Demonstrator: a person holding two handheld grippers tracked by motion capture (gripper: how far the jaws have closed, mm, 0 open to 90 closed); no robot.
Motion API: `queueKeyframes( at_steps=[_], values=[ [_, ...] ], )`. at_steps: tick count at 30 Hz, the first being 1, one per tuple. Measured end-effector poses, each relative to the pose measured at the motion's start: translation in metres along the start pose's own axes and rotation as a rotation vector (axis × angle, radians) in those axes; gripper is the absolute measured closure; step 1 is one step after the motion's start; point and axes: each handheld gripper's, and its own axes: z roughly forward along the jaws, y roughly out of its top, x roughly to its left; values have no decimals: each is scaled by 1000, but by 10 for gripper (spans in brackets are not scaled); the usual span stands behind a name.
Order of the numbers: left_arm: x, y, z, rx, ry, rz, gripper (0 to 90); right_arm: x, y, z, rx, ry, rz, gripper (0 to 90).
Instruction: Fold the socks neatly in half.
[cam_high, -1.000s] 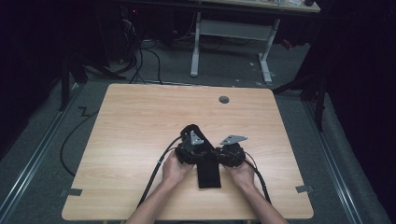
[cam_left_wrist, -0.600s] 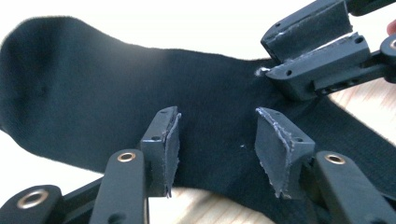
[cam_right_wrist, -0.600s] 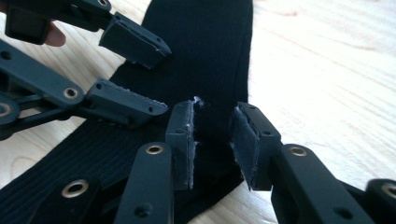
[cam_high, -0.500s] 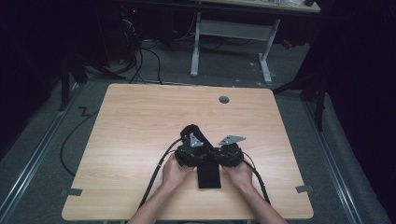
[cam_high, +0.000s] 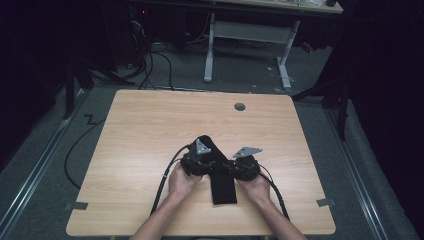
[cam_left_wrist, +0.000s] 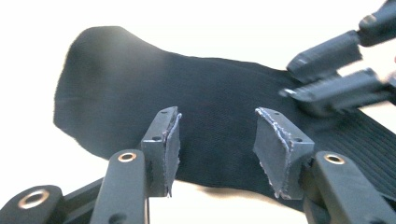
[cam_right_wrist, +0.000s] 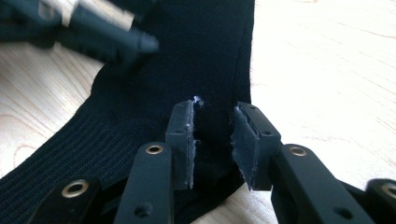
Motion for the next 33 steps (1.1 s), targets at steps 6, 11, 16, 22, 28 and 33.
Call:
queueKeyframes(
  at_steps=[6, 11, 16, 22, 28, 33],
  values=[
    [21, 3, -6, -19, 60, -56, 474, 7, 0, -1, 14, 8, -47, 683],
    [38, 4, -5, -20, 96, -88, 452, 10, -1, -2, 17, 18, -66, 684],
    [50, 2, -4, -60, 109, -146, 448, 11, -3, -3, 13, 29, -81, 685],
    [60, 3, 12, -16, 103, -183, 453, 11, -3, -4, 20, 35, -89, 685],
    [57, 13, 23, 4, 90, -147, 490, 11, -3, -4, 20, 31, -90, 685],
    [62, 10, 27, 18, 82, -171, 515, 11, -2, -3, 22, 34, -90, 685]
  ],
)
